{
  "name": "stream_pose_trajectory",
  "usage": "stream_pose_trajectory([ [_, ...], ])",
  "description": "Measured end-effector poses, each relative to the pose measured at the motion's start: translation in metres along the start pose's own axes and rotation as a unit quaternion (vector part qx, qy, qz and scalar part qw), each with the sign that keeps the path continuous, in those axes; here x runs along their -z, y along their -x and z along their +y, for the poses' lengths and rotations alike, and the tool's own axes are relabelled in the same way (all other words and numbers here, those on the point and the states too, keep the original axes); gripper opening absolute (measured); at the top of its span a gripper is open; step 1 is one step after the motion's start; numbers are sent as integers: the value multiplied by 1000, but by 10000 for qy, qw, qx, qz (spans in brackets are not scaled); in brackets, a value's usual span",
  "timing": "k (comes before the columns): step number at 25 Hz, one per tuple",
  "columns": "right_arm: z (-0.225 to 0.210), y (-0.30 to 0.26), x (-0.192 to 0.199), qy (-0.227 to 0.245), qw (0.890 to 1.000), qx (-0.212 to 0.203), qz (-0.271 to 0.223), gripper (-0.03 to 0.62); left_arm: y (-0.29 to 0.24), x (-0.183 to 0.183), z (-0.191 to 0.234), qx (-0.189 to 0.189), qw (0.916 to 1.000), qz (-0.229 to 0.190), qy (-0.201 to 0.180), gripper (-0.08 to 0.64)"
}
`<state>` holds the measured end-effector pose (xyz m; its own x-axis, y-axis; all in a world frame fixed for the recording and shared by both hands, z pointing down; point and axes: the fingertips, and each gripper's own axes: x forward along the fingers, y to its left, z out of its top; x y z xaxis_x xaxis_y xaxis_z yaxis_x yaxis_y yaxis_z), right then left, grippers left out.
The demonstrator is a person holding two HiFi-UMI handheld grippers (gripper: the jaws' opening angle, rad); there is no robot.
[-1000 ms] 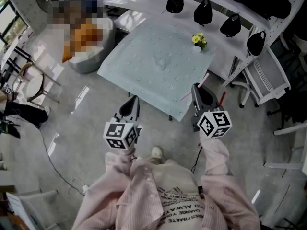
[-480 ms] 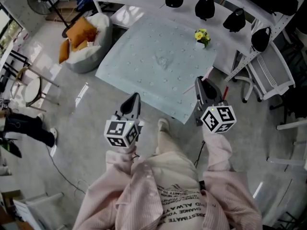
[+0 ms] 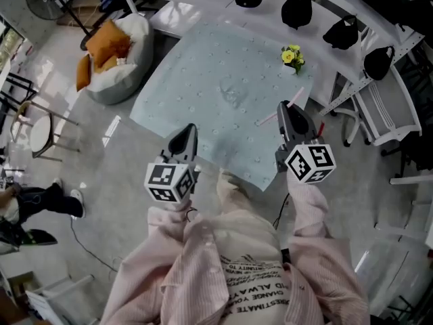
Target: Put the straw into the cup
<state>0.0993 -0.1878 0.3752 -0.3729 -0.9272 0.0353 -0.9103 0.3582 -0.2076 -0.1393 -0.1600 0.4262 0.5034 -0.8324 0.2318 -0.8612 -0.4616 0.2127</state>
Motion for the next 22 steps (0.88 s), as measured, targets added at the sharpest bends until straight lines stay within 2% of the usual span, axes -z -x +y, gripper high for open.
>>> stream_pose_trajectory([
  [12,-33,-104,1,-260,9995,-132,147,27,-98,-16,35,199,9992,332,98,-2],
  [22,-57,-161,6,-643,9977,-188,91,26,-154,-10,53,303,9974,603,262,-2],
])
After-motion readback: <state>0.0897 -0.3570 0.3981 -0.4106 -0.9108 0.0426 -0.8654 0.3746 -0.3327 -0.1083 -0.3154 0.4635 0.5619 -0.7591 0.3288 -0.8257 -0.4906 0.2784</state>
